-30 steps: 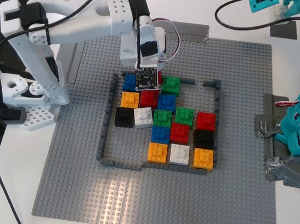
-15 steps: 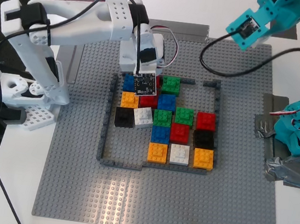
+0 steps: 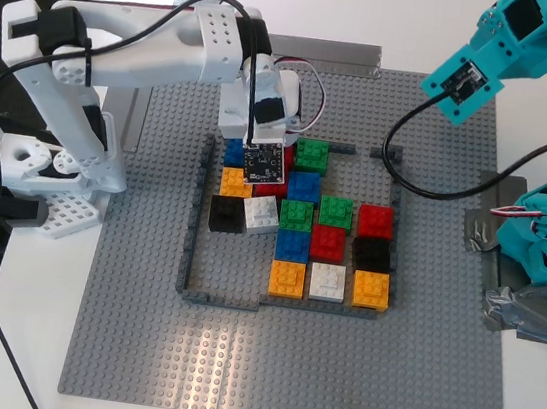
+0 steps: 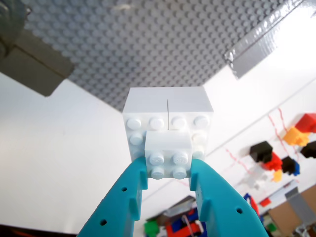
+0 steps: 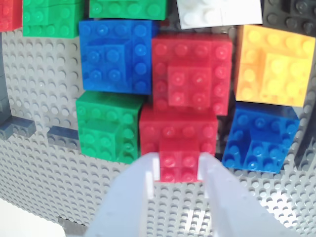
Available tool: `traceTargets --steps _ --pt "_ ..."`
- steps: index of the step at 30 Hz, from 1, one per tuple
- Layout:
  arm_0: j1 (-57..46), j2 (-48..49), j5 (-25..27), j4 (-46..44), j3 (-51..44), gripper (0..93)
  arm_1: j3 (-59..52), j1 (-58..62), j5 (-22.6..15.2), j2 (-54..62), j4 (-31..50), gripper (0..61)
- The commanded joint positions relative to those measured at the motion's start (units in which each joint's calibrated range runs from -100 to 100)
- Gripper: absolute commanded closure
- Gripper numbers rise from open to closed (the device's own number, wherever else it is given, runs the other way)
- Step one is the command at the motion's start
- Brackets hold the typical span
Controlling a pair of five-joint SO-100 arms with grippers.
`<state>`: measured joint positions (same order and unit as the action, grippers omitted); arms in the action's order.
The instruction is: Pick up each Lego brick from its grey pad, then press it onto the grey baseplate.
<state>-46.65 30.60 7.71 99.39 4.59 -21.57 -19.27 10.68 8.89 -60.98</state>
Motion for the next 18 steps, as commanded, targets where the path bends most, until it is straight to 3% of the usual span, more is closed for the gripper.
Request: traceTargets --steps 1,9,12,18 --pt "2.87 2.62 -0.26 0.61 3.59 92.7 -0.33 0.23 -0.35 2.44 1.26 61.3" --pt "9.33 8.54 -6.85 -2.24 7.65 92.7 -1.23 -0.35 -0.10 2.52 1.01 60.5" --pt "10.85 8.71 -8.51 -2.00 8.37 92.7 -1.23 -0.35 0.24 2.44 1.10 55.3" --pt "13.03 8.71 -6.85 -1.91 10.00 92.7 -1.23 -0.42 0.09 2.95 1.10 51.7"
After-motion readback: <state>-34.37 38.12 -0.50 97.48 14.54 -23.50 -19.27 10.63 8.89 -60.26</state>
